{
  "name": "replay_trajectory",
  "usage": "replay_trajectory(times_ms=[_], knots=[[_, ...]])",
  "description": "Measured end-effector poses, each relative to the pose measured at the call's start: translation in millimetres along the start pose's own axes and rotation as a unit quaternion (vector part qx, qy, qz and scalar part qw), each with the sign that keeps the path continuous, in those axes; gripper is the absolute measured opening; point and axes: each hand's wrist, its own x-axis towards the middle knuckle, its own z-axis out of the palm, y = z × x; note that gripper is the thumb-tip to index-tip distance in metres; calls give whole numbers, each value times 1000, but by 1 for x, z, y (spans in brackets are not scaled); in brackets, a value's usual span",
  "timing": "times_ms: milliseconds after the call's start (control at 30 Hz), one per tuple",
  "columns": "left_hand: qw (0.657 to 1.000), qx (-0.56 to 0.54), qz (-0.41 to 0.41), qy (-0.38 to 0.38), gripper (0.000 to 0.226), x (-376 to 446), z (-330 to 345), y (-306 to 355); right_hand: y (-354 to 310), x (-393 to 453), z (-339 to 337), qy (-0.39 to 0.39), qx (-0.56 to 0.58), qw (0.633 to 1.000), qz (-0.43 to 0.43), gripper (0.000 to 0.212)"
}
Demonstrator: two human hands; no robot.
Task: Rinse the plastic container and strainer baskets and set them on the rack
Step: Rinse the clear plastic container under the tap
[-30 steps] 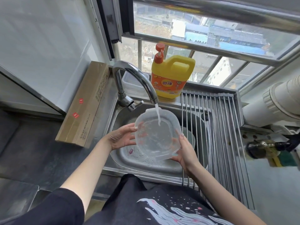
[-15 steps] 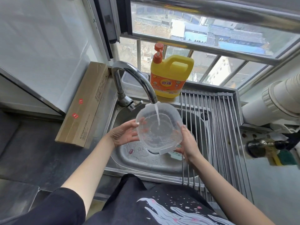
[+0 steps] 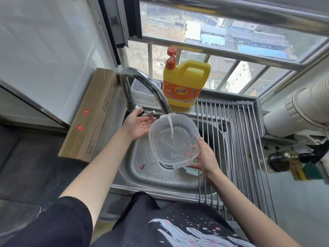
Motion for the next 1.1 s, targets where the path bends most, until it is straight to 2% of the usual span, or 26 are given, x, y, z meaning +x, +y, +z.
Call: replay_trajectory(times_ms=[67,200,300,367,433,500,533,600,700,800,867,933,967,1000,1067,1100], knots=[[999,-21,-23,33,40,6,7,5,2,1,-1,8,11,1000,7,26],[995,-85,-31,36,35,9,13,4,3,2,-2,12,42,999,12,38],[996,-72,-27,40,32,14,12,6,-1,0,-1,4,41,999,5,30],[998,-31,-31,45,32,17,10,6,-3,-2,-3,-10,32,999,-11,34],[996,47,-34,65,30,17,9,2,-4,-5,-7,-16,13,999,-36,53],[988,119,-36,87,27,19,6,-4,-4,-8,-10,9,-82,993,-88,82],[984,146,-39,91,27,17,5,-7,-2,-9,-11,25,-168,977,-130,95],[978,187,-57,72,35,14,5,-13,4,-14,-11,51,-330,911,-243,102],[976,195,-98,-10,59,9,7,-22,11,-21,-11,47,-450,795,-404,96],[970,181,-137,-89,66,7,10,-31,27,-23,-11,41,-541,649,-534,109],[966,214,-127,-73,52,11,7,-43,41,-23,-12,25,-555,587,-588,101],[969,227,-97,-3,47,11,-5,-61,50,-26,-17,-13,-567,566,-599,88],[977,197,-76,36,49,13,-15,-70,52,-30,-19,-31,-570,580,-581,86],[984,158,-44,69,44,10,-22,-77,52,-34,-21,-44,-556,624,-547,87],[982,131,17,132,20,8,-35,-88,45,-47,-18,-65,-460,784,-412,92],[981,137,14,134,16,7,-38,-93,43,-52,-15,-77,-392,857,-325,95]])
